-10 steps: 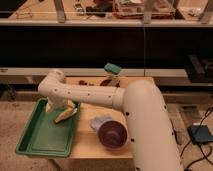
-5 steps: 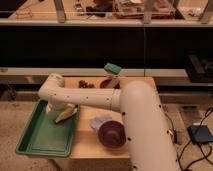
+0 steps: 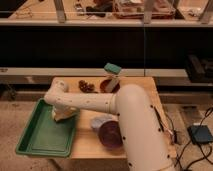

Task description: Place banana in plastic cup

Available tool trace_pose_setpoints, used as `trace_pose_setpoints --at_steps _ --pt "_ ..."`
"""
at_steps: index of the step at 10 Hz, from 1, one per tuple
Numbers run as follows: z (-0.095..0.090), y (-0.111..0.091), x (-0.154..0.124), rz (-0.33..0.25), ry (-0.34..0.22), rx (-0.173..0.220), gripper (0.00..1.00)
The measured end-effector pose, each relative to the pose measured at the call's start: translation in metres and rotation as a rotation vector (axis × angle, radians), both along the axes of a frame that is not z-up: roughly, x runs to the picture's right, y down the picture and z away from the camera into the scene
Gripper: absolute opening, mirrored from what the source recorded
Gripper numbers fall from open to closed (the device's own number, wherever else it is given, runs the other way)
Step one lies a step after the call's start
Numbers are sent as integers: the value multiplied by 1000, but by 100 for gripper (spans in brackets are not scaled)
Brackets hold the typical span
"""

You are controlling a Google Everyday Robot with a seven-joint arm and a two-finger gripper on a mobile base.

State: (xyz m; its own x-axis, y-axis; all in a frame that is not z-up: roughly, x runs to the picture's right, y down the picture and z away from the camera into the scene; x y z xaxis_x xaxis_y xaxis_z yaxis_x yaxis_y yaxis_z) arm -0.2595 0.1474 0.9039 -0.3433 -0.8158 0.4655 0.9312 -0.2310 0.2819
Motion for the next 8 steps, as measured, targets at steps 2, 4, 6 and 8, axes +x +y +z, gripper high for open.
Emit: trace_pose_setpoints --at_steps 2,4,6,8 --pt "-3 0 2 -7 2 -5 35" --pt "-6 -4 7 -3 12 -8 16" --pt "-11 -5 7 -5 9 -9 0" --pt "-15 -5 6 -7 8 -11 0"
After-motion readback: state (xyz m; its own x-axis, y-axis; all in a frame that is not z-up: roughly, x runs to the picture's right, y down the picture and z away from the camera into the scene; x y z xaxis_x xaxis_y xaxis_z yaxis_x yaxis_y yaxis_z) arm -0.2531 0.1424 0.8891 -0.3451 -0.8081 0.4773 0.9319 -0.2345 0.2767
